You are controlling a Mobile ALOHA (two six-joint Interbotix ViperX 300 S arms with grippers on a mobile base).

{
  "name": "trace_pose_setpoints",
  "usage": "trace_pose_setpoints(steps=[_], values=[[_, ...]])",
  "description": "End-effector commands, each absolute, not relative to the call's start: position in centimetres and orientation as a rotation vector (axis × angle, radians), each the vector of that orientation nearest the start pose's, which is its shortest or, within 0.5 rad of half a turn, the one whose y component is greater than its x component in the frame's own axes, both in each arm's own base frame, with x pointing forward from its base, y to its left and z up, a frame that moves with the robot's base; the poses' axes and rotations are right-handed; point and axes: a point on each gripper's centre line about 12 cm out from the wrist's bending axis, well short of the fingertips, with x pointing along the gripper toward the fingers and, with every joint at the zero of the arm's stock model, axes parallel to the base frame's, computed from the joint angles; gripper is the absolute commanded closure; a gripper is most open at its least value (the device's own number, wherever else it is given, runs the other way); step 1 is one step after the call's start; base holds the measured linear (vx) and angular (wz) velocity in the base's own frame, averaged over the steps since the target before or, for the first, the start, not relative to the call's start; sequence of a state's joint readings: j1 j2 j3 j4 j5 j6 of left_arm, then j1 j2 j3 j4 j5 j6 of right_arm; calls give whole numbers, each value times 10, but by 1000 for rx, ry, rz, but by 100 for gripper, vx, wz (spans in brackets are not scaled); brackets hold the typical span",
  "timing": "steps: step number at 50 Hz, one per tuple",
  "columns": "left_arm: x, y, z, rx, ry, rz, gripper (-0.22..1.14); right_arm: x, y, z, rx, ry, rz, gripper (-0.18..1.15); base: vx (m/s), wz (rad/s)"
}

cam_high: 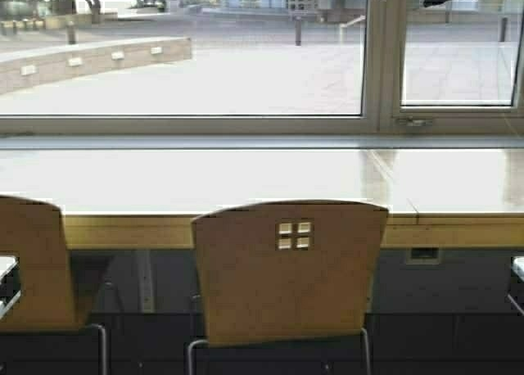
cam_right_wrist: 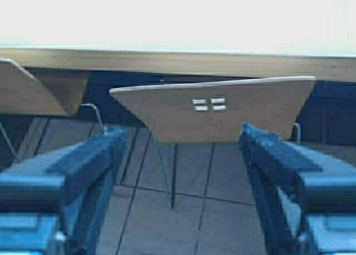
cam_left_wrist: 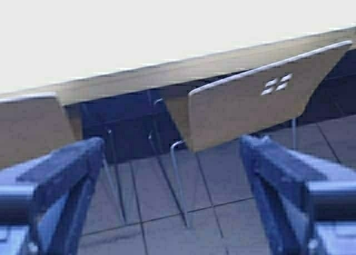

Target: Push the chairs under the table

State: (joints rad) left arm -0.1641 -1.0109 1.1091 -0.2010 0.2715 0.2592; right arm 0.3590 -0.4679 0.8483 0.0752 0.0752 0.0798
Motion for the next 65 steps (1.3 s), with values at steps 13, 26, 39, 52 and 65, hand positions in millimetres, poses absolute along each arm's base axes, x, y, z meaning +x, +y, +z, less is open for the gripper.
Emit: trace_pose_setpoints(steps=[13, 26, 39, 52, 65], values=[[188, -34, 271, 123, 276, -204, -10, 284, 108, 264, 84, 458, 323, 3, -27, 53], [186, -33, 273, 116, 251, -199, -10, 284, 108, 256, 76, 481, 321, 3, -30, 44], [185, -33, 270, 113, 256, -199, -10, 291, 110, 249, 70, 507, 319, 3, -31, 13], [185, -33, 266, 113, 265, -199, -10, 307, 116, 228, 32, 566, 317, 3, -37, 4], [185, -33, 268, 107, 259, -198, -10, 308, 114, 233, 27, 553, 313, 3, -42, 6]])
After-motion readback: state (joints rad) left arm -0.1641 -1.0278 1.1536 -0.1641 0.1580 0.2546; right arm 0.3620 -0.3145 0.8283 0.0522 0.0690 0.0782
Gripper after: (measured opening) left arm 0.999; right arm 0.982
